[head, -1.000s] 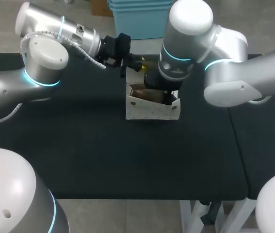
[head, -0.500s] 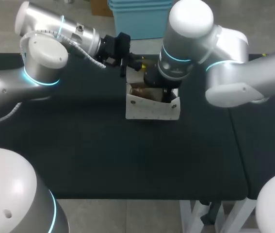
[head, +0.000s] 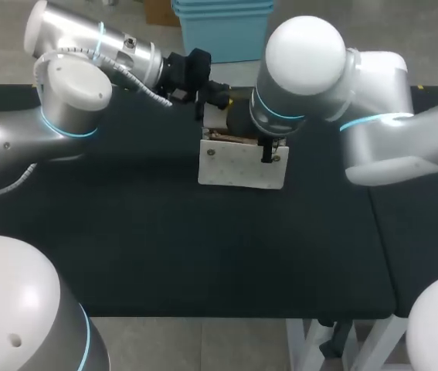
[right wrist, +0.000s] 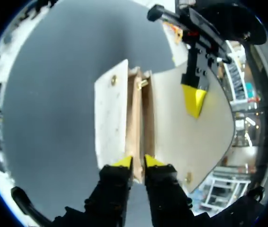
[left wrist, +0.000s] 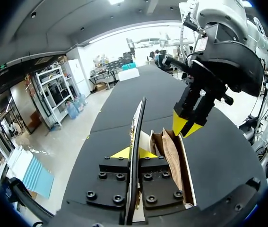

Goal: Pick up the bag, open it, inspect its contents, close it, and place it on the opposite side

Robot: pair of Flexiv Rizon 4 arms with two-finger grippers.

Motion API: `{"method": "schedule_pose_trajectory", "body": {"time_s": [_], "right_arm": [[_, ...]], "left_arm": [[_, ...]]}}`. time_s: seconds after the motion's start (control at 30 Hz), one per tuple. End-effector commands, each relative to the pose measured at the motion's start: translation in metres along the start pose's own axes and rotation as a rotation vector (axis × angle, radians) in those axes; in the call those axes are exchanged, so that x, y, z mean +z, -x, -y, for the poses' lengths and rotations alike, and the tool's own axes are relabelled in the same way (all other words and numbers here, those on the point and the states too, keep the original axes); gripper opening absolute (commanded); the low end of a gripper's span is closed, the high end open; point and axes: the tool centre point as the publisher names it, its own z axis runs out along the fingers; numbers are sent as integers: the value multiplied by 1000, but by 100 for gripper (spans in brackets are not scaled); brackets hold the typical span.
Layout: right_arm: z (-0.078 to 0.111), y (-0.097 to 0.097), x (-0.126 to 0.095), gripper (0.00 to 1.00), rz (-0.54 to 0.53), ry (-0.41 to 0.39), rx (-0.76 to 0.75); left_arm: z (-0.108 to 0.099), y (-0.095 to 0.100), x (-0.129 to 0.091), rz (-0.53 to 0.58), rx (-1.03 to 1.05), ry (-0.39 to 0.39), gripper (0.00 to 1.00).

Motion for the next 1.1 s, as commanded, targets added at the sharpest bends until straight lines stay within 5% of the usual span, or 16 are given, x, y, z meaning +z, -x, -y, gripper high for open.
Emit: {"method": "schedule_pose_trajectory", "body": {"time_s": [0.03, 0.37, 1.1], "right_arm": [[9, -18, -28, 0, 81, 3, 6], [12, -54, -13, 0, 47, 13, 10], [2, -87, 25, 0, 58, 20, 42]], "left_arm": [[-15, 6, 9, -1, -16, -31, 0], [-58, 15, 33, 19, 80, -75, 0], [-73, 3, 38, 59, 133, -101, 0]]}}
